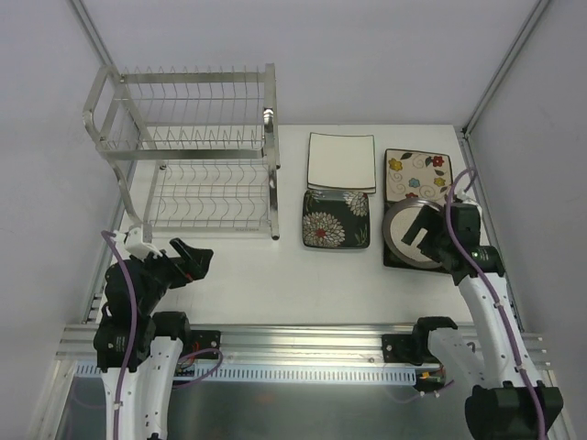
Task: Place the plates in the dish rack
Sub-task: Grab a plate with the right arm
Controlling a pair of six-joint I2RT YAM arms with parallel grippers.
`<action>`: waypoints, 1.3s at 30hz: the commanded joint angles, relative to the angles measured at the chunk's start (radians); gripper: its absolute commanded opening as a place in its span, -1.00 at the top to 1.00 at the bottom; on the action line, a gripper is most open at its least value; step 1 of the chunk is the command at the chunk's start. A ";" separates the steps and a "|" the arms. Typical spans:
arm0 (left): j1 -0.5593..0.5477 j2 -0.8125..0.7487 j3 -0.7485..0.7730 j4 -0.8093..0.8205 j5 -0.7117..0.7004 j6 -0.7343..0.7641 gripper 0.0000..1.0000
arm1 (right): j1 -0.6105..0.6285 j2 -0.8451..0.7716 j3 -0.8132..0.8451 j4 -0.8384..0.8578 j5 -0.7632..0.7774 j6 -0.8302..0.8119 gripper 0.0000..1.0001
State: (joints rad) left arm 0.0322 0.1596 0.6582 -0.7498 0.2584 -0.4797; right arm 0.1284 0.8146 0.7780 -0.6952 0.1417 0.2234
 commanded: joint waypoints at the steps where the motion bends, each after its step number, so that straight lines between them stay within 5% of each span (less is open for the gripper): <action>1: -0.015 -0.038 -0.035 0.101 0.064 -0.003 -0.98 | -0.163 0.003 -0.022 0.088 -0.174 0.076 -0.99; 14: -0.083 -0.154 -0.141 0.219 0.002 0.024 -0.98 | -0.466 0.061 -0.083 0.121 -0.148 0.191 -0.99; 39: -0.086 -0.155 -0.178 0.285 -0.008 0.070 -0.98 | -0.590 0.196 -0.269 0.393 -0.269 0.332 -0.99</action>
State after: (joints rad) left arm -0.0467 0.0116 0.4831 -0.5144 0.2523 -0.4263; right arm -0.4500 0.9966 0.4915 -0.3595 -0.1020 0.5259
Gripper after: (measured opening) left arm 0.991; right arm 0.994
